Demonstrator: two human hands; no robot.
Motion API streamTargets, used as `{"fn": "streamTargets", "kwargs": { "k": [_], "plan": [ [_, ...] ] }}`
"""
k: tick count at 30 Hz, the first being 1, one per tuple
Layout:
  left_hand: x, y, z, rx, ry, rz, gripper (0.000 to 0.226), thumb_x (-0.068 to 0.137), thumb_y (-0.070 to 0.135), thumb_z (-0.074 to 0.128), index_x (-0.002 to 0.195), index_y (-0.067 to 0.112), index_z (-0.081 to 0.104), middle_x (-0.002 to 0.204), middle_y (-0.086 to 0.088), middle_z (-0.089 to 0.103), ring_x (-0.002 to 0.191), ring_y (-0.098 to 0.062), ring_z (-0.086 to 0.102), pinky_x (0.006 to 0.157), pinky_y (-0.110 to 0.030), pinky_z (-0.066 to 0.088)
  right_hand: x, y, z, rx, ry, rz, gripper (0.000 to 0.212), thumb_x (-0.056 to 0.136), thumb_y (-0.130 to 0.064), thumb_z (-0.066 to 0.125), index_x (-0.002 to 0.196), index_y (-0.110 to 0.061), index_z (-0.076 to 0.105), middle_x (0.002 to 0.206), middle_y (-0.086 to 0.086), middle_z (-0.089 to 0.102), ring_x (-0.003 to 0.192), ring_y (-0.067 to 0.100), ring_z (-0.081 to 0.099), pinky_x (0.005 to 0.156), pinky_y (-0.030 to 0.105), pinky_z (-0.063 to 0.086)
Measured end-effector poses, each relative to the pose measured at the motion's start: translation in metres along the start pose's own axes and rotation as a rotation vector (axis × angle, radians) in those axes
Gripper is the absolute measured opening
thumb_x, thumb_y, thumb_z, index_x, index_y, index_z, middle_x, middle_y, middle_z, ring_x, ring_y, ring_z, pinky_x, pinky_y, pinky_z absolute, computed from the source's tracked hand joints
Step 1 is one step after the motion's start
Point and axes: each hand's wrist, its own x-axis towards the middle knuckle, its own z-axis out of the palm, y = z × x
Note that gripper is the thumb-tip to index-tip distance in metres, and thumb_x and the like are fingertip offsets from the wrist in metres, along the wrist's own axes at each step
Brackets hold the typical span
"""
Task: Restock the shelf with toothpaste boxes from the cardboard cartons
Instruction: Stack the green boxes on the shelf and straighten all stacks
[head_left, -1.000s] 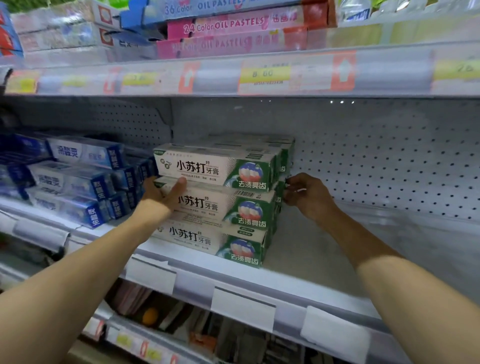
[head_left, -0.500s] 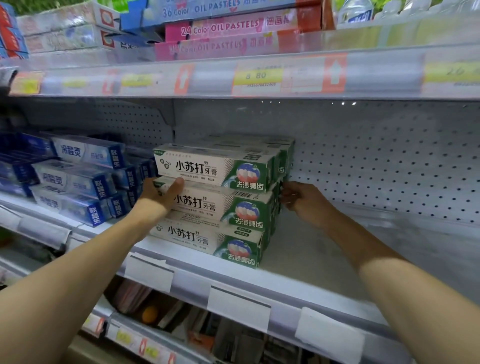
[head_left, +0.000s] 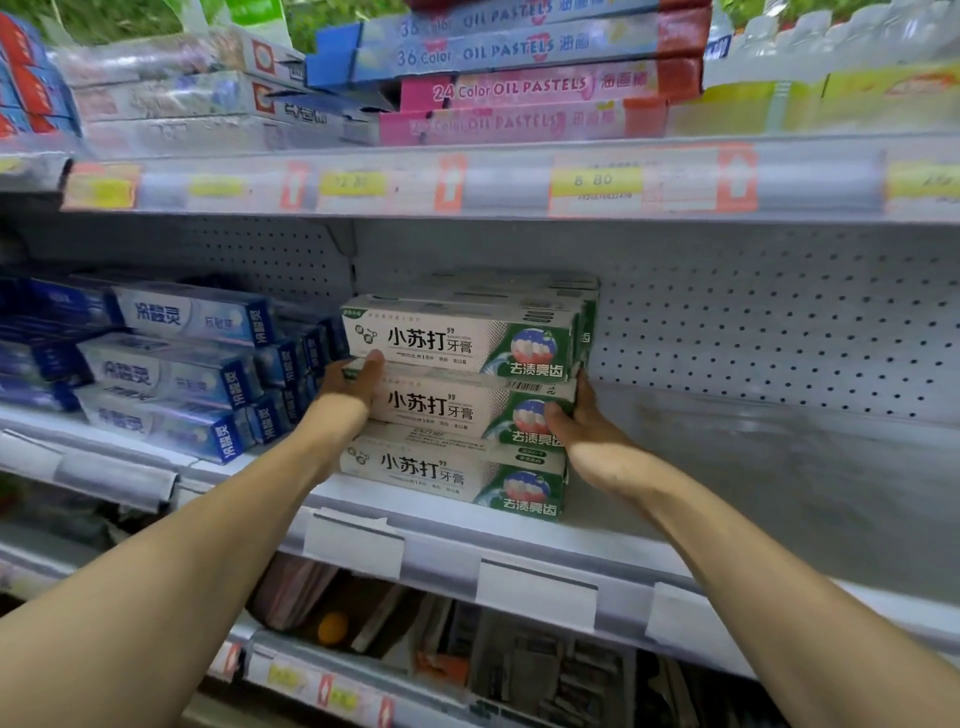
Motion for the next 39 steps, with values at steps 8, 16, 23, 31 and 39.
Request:
{"fn": "streamTargets", "kwargs": {
  "k": [8,16,23,31,39],
  "plan": [
    [-0.004,-0.018,-0.020,-0.043,-0.142,0.000,0.048,0.095,0.052,0.038,0.134,0.023,0.036,0.117,0.005,0.050,0.104,-0.018,0.050,0.096,-0.032,0.040,-0.016,-0.002,0.012,0.177,0.081,0.112,0.026,0.097,-0.016,0.048,0.122,-0.022,0.042,0.121,0.001,0.059,0.104,0.017,0.060,0.089,0.037,0.050],
    [-0.024,-0.037,-0.032,0.042,-0.195,0.041,0.035,0.097,0.024,0.046,0.131,0.019,0.045,0.121,0.002,0.055,0.107,-0.017,0.051,0.086,-0.031,0.041,-0.036,0.008,0.043,-0.027,0.099,0.186,0.023,0.089,-0.004,0.056,0.097,-0.026,0.054,0.116,0.000,0.063,0.112,0.018,0.056,0.104,0.035,0.040],
    [-0.025,-0.033,-0.033,0.010,-0.255,0.034,0.044,0.092,0.018,0.058,0.132,0.016,0.038,0.120,0.003,0.055,0.107,-0.015,0.050,0.091,-0.030,0.040,-0.041,0.001,0.044,0.011,0.094,0.229,0.028,0.089,-0.001,0.056,0.107,-0.022,0.050,0.117,0.002,0.062,0.113,0.016,0.056,0.105,0.035,0.041],
    [-0.050,-0.017,-0.013,0.663,0.044,0.229,0.101,0.071,0.051,0.074,0.139,0.007,0.014,0.144,-0.017,0.021,0.134,-0.033,0.020,0.110,-0.050,0.025,-0.049,0.006,0.004,0.012,0.315,0.197,0.069,0.092,-0.033,0.057,0.148,-0.017,0.020,0.148,0.009,0.036,0.130,0.026,0.041,0.102,0.037,0.037],
    [-0.074,0.005,0.043,0.842,-0.005,0.220,0.110,0.065,0.060,0.074,0.146,0.021,0.012,0.150,-0.018,-0.004,0.138,-0.038,0.004,0.109,-0.052,0.024,-0.001,0.024,-0.042,-0.061,0.195,0.167,0.060,0.099,-0.031,0.044,0.149,-0.017,0.015,0.149,0.009,0.036,0.131,0.028,0.041,0.105,0.038,0.033]
  ]
}}
